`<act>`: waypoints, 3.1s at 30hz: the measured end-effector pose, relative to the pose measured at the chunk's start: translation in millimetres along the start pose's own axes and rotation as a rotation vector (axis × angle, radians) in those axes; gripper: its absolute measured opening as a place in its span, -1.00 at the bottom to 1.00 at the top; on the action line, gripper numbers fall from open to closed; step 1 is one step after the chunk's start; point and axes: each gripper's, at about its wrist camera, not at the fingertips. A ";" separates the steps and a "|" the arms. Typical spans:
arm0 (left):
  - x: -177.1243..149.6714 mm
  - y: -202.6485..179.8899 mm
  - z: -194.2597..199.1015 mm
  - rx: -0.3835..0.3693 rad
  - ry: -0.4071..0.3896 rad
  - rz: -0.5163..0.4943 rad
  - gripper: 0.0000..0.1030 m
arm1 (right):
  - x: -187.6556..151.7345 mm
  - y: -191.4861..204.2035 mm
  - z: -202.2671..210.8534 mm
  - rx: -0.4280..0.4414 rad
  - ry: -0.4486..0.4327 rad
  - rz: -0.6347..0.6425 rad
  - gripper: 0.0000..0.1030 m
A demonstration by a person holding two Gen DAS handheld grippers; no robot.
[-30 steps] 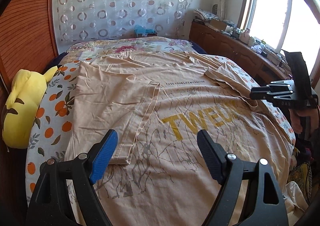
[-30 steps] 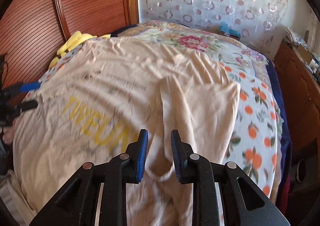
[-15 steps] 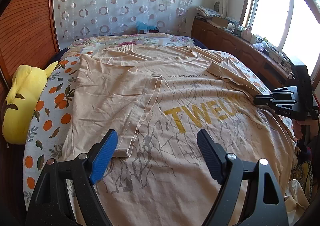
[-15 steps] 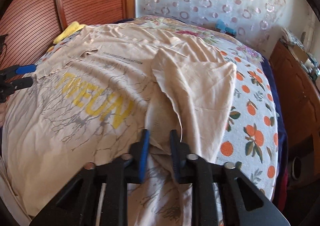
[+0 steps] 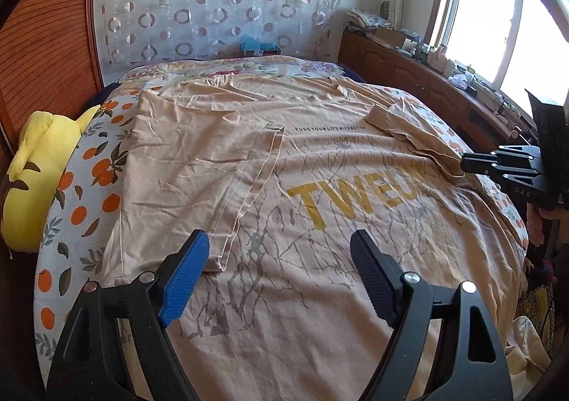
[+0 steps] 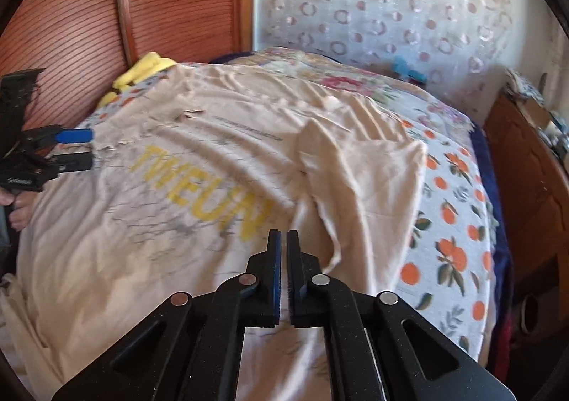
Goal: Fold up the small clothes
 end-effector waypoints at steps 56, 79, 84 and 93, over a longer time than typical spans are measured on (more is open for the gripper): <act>-3.5 -0.7 -5.1 0.000 0.010 -0.007 0.60 | -17.4 35.1 -1.1 0.072 0.046 0.082 -0.91; 42.3 16.6 -10.0 0.049 -0.044 -0.017 0.60 | 80.9 -8.7 -90.4 0.003 0.065 0.001 -0.96; 38.3 17.3 -15.6 0.050 -0.028 -0.013 0.60 | 82.3 -19.2 -54.8 0.225 -0.122 -0.086 -0.96; 50.4 31.3 -33.7 0.051 -0.017 0.002 0.60 | 74.0 -37.9 -61.3 0.086 -0.041 -0.068 0.06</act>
Point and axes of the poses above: each gripper's, at about its wrist camera, not at the fingertips, and z roughly against the way its jaws point, y to its left, x to its top, and after that the axes turned 15 degrees about x, right-handed
